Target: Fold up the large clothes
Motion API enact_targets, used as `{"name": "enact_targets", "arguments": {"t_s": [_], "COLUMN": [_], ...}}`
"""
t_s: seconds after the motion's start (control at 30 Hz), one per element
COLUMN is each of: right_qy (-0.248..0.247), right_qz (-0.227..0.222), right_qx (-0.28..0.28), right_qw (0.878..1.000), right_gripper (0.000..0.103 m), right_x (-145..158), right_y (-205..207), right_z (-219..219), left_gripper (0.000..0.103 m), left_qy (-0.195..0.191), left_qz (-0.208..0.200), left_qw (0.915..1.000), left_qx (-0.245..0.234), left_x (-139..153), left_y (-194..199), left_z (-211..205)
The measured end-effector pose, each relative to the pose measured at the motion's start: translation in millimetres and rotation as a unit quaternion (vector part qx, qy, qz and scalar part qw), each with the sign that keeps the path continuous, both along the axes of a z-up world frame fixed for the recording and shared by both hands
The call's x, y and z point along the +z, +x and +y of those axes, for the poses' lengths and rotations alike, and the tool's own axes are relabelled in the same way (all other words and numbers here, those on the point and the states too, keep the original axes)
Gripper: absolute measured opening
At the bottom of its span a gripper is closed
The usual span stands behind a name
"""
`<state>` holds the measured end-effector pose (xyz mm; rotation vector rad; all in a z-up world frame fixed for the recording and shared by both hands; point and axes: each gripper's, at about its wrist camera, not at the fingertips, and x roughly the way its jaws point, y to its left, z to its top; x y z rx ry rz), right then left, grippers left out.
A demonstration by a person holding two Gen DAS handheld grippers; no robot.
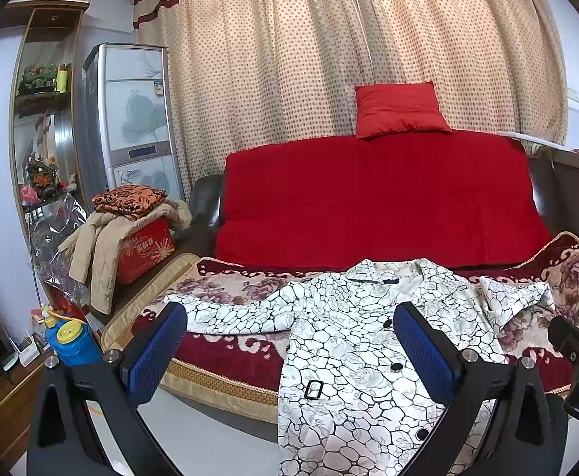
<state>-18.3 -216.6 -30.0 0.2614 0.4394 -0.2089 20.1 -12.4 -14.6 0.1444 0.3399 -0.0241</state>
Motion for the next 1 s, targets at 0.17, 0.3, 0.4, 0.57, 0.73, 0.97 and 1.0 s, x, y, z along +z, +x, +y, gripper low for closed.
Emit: {"name": "enact_targets", "arguments": {"t_s": [0.17,0.3,0.4,0.57,0.73,0.97,1.0], "right_qy": [0.004,0.004,0.005,0.006,0.006,0.007,0.006], "right_qz": [0.004,0.003,0.003,0.004,0.004,0.005,0.006], "right_qx": [0.002,0.004,0.005,0.007,0.008,0.008,0.008], "right_qw": [1.0,1.0,1.0,1.0,1.0,1.0,1.0], "right_gripper": [0.103,0.103,0.103,0.103,0.103,0.103,0.103], "right_x": [-0.9,-0.7,-1.2,-0.6,-0.4,-0.2,-0.3], "right_y": [1.7,1.4,1.7,2.0,2.4,2.8,2.9], "right_z": [0.1,0.2,0.6,1.1,1.1,1.2,1.3], "left_gripper": [0.103,0.103,0.103,0.103,0.103,0.103,0.103], "left_qy": [0.001,0.001,0.001,0.001,0.001,0.001,0.001], "left_qz": [0.003,0.003,0.004,0.006,0.007,0.008,0.008], "left_qw": [1.0,1.0,1.0,1.0,1.0,1.0,1.0], "left_qx": [0.001,0.001,0.001,0.001,0.001,0.001,0.001], "left_x": [-1.0,-1.6,-2.9,-4.2,-4.7,-5.4,-5.7], "left_y": [1.8,1.7,1.7,3.0,3.5,4.1,4.3], "left_z": [-0.6,-1.1,-0.7,1.3,1.6,1.3,1.7]}}
